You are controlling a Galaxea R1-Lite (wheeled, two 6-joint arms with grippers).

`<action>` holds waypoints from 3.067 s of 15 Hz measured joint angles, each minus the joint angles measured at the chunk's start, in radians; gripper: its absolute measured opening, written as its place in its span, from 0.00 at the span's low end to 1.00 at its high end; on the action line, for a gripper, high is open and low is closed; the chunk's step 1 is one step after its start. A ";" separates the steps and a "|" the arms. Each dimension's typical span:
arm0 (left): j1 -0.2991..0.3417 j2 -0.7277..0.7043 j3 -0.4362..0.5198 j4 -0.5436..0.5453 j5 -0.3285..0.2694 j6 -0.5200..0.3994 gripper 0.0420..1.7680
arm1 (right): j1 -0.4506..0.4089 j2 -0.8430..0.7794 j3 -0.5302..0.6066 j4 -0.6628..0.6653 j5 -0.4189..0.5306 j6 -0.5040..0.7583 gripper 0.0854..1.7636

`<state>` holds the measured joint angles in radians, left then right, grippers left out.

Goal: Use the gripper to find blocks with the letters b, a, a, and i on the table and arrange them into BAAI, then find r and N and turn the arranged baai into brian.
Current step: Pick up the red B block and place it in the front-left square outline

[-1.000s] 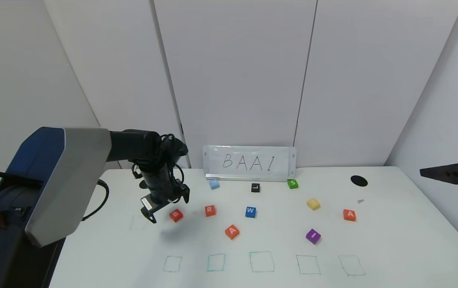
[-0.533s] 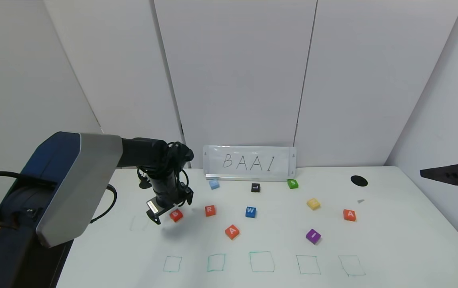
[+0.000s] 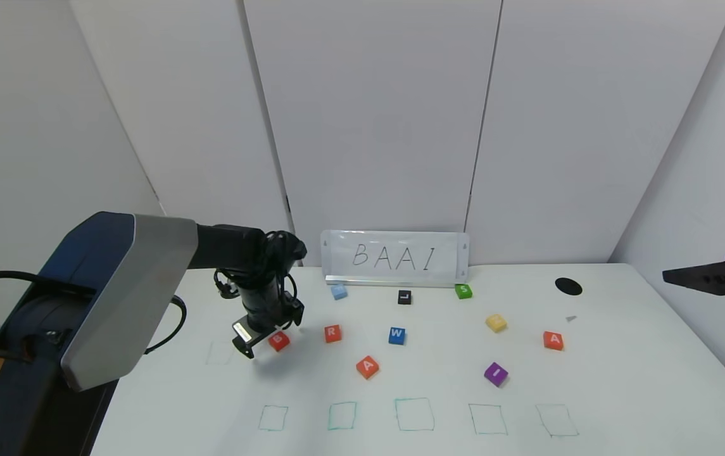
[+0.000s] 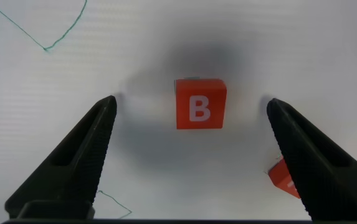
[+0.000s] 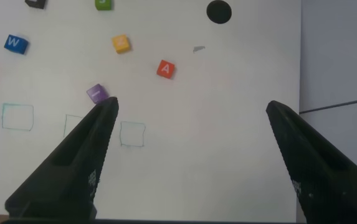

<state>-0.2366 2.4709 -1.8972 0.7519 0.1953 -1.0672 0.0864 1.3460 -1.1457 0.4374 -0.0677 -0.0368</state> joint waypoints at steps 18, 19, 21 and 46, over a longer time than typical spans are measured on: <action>-0.006 0.019 0.003 -0.022 0.005 -0.006 0.26 | 0.006 -0.001 0.006 -0.001 0.000 -0.003 0.97; -0.007 0.019 0.003 -0.022 0.005 -0.006 0.27 | 0.006 -0.002 0.006 0.000 0.000 -0.003 0.97; -0.008 0.019 0.003 -0.022 0.005 -0.006 0.27 | 0.011 -0.001 0.007 0.000 0.000 -0.003 0.97; -0.120 -0.421 0.904 -0.561 -0.042 0.745 0.27 | 0.035 -0.008 0.020 -0.001 -0.002 -0.006 0.97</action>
<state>-0.3564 2.0498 -0.9934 0.1911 0.1536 -0.3219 0.1211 1.3379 -1.1257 0.4366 -0.0700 -0.0423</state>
